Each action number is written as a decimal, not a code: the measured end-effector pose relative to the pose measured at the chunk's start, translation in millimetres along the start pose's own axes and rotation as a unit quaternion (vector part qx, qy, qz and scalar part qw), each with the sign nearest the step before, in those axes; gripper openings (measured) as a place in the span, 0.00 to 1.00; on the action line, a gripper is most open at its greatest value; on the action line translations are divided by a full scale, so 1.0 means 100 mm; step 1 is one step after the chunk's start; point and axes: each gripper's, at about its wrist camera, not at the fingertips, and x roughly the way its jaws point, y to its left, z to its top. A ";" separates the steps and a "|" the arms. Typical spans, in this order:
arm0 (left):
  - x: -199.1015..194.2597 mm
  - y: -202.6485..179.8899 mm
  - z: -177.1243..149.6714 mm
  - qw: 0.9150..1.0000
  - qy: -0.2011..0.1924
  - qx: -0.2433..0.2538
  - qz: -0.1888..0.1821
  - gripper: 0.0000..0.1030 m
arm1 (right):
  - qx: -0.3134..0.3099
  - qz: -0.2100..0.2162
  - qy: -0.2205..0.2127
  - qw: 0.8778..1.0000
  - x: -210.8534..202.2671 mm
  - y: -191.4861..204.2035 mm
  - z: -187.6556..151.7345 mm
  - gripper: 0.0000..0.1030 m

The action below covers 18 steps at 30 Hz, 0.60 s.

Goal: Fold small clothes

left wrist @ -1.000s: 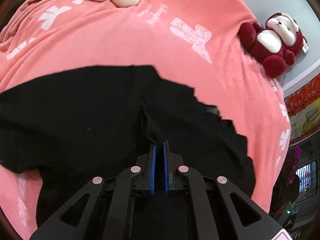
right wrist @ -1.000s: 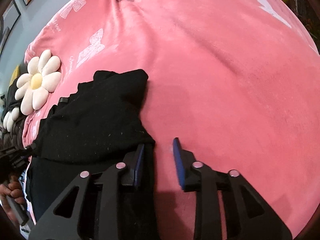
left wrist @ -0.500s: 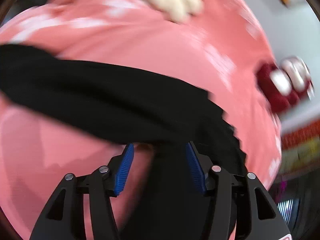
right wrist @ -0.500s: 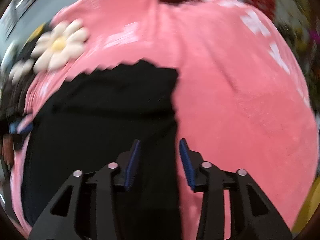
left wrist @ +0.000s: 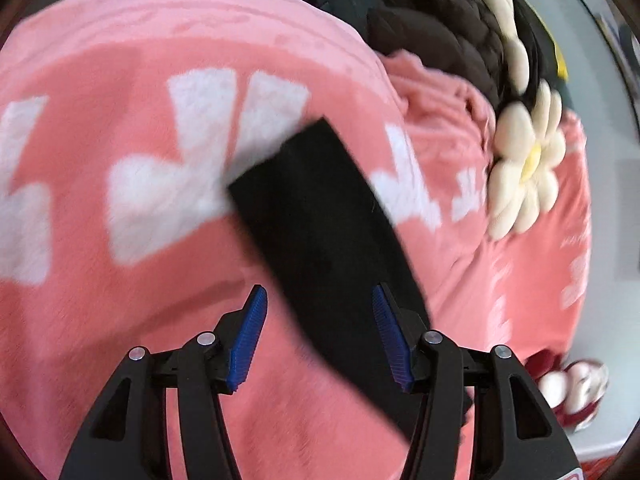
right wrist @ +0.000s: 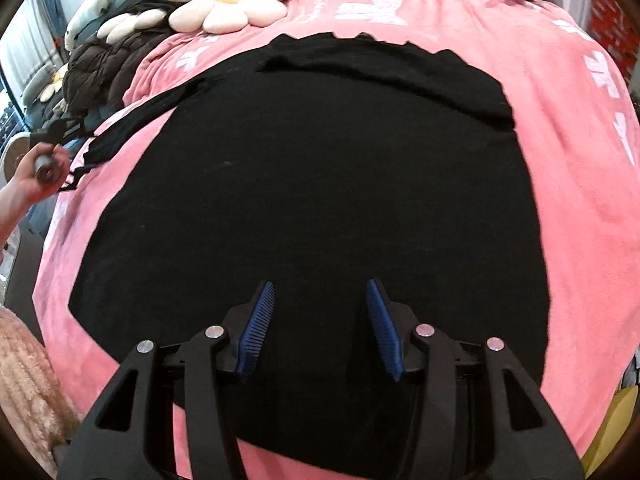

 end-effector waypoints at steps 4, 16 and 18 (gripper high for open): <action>0.02 -0.29 0.10 1.000 -0.010 0.019 -0.003 0.00 | 0.000 0.002 -0.001 1.000 -0.01 0.07 0.02 0.50; -0.74 -3.32 -2.42 0.866 0.041 0.462 -0.188 0.00 | 0.074 0.003 -0.011 0.997 -0.03 -0.38 0.05 0.50; -0.57 -3.48 -3.13 0.840 0.090 0.499 -0.190 0.01 | 0.084 -0.004 -0.017 0.996 -0.08 -0.52 0.03 0.50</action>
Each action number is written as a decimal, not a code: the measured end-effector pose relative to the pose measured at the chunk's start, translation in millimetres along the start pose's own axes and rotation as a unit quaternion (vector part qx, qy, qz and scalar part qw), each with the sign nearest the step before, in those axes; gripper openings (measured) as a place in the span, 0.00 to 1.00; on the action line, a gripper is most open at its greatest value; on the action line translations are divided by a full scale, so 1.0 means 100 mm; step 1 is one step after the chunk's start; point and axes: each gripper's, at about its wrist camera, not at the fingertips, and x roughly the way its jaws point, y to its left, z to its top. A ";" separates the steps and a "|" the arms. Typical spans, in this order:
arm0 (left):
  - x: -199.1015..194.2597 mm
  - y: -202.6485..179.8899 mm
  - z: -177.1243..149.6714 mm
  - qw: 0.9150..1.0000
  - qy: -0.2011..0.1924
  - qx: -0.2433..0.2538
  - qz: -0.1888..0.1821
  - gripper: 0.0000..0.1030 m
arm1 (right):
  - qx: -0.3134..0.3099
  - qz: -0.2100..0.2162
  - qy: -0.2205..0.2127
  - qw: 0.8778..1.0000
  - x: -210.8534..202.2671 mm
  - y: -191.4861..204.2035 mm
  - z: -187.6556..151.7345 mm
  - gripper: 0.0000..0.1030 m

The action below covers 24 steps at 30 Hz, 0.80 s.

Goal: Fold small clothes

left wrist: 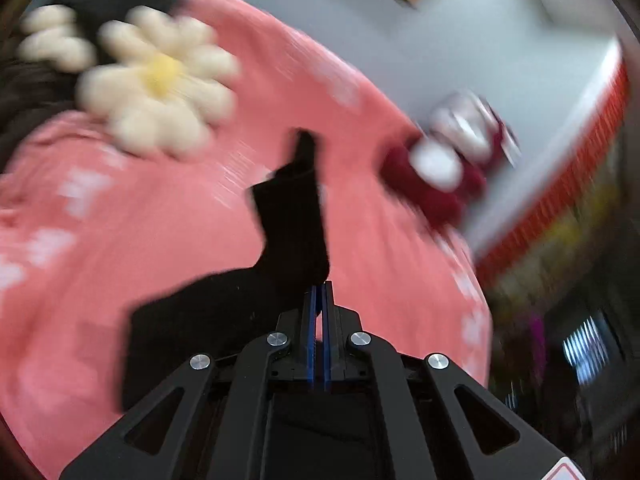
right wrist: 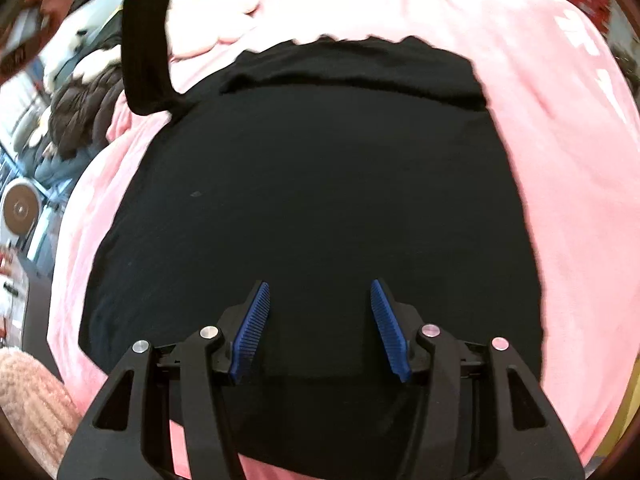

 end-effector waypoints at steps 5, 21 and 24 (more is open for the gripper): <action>0.95 -0.65 -1.04 0.990 0.123 0.063 0.029 0.53 | 0.029 -0.030 -0.015 0.999 -0.09 -0.49 0.09 0.50; 0.31 0.29 -2.54 0.973 0.179 0.072 0.123 0.62 | 0.082 0.049 -0.033 0.995 0.78 -1.00 2.07 0.51; 0.14 0.31 -2.64 0.971 0.173 0.099 0.129 0.68 | 0.099 0.032 -0.004 0.995 1.14 -0.96 2.22 0.51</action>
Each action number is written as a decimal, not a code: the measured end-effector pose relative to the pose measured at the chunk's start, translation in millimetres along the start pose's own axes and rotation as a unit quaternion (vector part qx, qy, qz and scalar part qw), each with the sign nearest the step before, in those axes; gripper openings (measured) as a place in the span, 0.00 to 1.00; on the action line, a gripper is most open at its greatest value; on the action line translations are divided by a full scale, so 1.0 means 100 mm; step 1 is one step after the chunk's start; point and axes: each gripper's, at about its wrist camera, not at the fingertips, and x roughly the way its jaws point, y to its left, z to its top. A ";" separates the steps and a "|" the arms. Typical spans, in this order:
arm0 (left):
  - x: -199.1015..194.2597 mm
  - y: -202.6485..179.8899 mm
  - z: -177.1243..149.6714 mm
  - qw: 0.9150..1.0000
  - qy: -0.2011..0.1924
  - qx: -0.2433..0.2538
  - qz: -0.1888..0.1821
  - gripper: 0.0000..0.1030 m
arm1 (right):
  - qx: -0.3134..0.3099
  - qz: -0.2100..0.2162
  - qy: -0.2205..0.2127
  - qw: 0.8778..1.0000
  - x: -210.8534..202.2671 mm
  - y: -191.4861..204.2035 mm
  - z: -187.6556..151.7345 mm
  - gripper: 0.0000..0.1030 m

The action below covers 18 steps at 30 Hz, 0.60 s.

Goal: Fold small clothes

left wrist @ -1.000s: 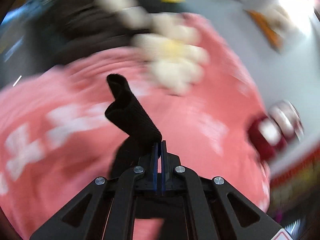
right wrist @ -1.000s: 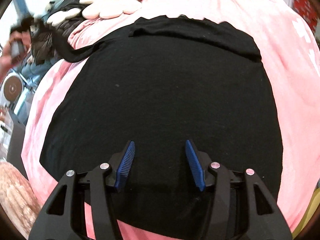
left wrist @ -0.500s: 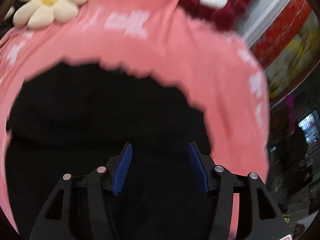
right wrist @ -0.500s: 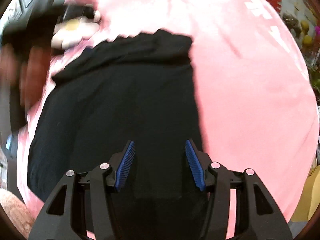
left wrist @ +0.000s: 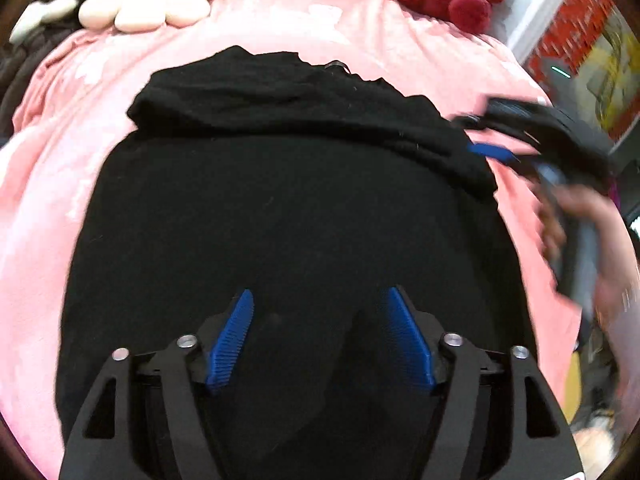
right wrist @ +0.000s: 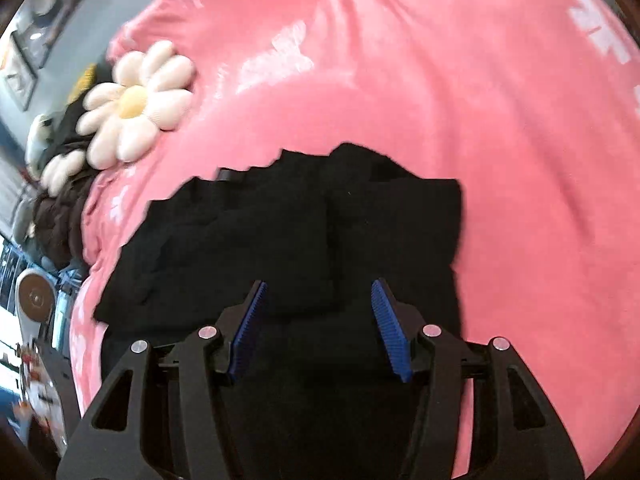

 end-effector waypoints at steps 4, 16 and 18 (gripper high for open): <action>-0.03 0.03 -0.12 1.000 -0.003 0.016 -0.007 0.68 | -0.017 -0.009 0.024 1.000 0.28 0.19 0.02 0.08; -0.08 0.23 -0.07 0.999 0.000 -0.022 -0.040 0.68 | 0.048 -0.062 -0.011 0.997 -0.03 -0.41 -0.01 0.04; -0.11 0.27 -0.03 0.999 -0.003 -0.029 -0.036 0.69 | 0.054 -0.041 -0.021 0.997 -0.07 -0.49 -0.10 0.05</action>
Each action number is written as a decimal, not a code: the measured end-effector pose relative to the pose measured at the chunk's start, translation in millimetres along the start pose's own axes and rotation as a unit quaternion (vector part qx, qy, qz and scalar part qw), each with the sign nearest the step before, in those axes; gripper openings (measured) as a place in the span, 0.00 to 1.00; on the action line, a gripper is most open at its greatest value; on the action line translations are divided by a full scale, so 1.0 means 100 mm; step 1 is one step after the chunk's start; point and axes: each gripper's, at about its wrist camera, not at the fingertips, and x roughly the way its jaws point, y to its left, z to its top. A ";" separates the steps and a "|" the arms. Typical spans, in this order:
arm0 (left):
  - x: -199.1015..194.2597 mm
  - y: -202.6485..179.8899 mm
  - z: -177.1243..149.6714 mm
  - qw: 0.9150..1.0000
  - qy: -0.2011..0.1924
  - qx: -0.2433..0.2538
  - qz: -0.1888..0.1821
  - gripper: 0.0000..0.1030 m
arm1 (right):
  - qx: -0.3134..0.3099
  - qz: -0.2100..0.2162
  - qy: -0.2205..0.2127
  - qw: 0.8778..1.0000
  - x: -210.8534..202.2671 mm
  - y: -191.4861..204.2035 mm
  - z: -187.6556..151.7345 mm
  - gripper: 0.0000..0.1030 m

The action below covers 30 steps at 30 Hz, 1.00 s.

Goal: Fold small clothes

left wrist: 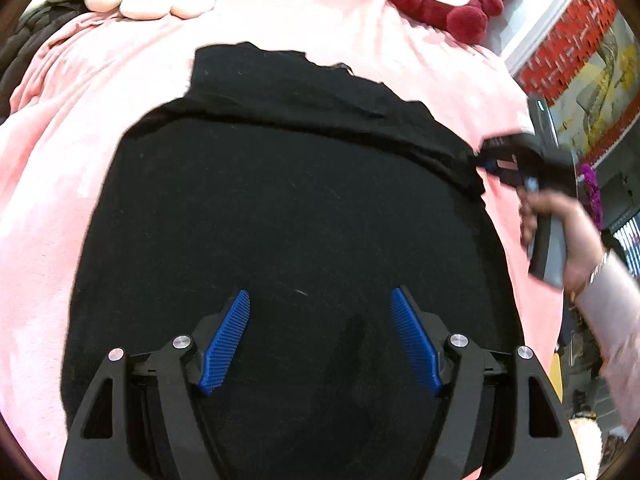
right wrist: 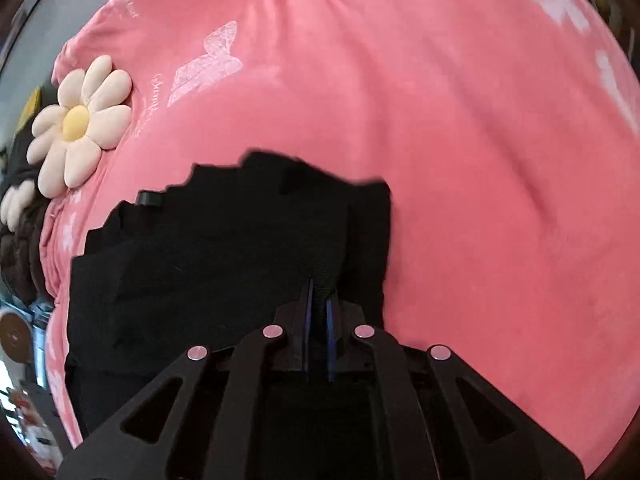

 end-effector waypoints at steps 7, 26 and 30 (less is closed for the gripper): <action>-0.08 0.25 0.55 0.998 -0.038 -0.047 0.016 0.70 | -0.010 0.018 -0.010 1.000 -0.11 -0.03 -0.05 0.10; 0.35 1.44 1.38 0.963 -0.038 -0.224 0.146 0.21 | -0.014 -0.007 -0.021 1.000 -0.11 -0.11 0.05 0.07; 0.18 1.37 1.31 0.972 -0.039 -0.211 0.099 0.48 | -0.022 0.014 -0.053 0.998 -0.37 -0.07 -0.03 0.08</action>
